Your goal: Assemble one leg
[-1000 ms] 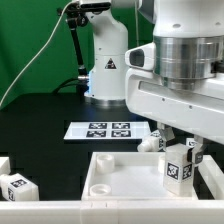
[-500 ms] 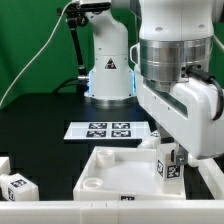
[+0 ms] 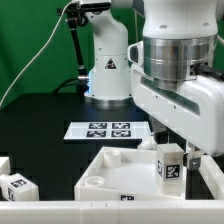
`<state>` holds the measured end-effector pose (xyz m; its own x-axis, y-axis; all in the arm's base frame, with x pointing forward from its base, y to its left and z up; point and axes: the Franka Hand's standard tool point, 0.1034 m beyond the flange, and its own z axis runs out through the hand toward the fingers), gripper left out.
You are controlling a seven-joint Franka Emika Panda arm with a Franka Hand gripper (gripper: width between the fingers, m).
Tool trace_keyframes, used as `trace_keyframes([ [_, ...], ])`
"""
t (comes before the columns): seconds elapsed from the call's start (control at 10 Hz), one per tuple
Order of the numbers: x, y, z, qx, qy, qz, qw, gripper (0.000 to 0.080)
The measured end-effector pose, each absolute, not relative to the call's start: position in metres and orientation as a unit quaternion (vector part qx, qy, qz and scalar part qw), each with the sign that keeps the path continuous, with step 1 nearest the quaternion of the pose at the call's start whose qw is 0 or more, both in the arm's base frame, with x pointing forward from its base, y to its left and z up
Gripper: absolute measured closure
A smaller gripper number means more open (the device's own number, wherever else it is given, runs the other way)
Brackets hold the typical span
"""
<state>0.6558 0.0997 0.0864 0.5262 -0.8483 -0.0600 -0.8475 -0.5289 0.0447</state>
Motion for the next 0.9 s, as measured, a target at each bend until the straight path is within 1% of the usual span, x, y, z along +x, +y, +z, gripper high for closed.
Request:
trace_keyframes([
  [0.3, 0.6558, 0.0984, 0.0862, 0.915, -0.402, -0.037, 0.002, 0.0151],
  [0.4, 0.6564, 0.098, 0.0864, 0.929, -0.369, -0.034, 0.004, 0.0151],
  [0.5, 0.6579, 0.0985, 0.0866, 0.954, -0.3, -0.023, 0.011, 0.0151],
  [0.7, 0.6614, 0.0997, 0.0879, 0.981, -0.195, -0.012, 0.016, 0.0151],
  [0.9, 0.6645, 0.0962, 0.0864, 0.994, -0.104, -0.004, 0.016, 0.0151],
])
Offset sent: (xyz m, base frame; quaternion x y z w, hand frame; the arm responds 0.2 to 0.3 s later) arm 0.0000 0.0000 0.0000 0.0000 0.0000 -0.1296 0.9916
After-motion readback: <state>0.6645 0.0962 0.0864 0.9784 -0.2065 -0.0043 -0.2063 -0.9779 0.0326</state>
